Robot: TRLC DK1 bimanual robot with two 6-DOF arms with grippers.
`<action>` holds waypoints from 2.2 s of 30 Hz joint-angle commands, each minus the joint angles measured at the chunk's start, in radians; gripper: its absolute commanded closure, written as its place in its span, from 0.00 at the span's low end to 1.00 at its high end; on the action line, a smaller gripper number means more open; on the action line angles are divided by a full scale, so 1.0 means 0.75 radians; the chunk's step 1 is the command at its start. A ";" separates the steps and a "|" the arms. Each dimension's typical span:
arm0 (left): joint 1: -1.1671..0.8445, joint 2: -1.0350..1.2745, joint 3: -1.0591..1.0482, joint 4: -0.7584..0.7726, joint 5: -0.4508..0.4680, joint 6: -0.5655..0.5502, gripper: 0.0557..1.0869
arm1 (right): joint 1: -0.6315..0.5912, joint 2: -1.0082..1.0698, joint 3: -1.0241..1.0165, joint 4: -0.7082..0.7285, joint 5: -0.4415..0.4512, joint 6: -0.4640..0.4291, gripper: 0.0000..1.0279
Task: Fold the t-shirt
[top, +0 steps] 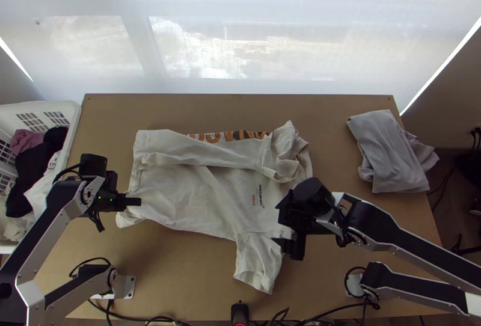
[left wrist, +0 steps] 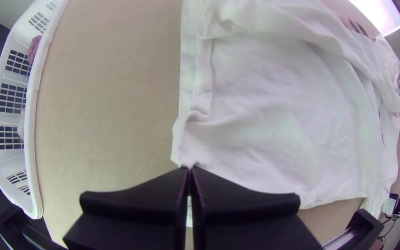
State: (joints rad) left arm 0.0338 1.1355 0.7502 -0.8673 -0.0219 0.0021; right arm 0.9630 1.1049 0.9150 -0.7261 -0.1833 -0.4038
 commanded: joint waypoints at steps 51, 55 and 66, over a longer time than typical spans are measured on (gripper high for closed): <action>0.016 0.167 0.186 0.017 -0.024 -0.005 0.96 | 0.497 0.140 -0.361 0.306 -0.024 -0.227 0.97; 0.014 0.157 0.198 0.009 -0.024 -0.005 0.96 | 0.465 0.089 -0.349 0.306 0.001 -0.206 0.97; 0.014 0.053 0.215 -0.007 -0.026 -0.001 0.96 | 0.084 -0.064 -0.242 0.244 0.009 -0.237 0.97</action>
State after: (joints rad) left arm 0.0460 1.2133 0.8997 -0.8680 -0.0406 -0.0036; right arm 1.1690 1.1172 0.6903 -0.5251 -0.1825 -0.5663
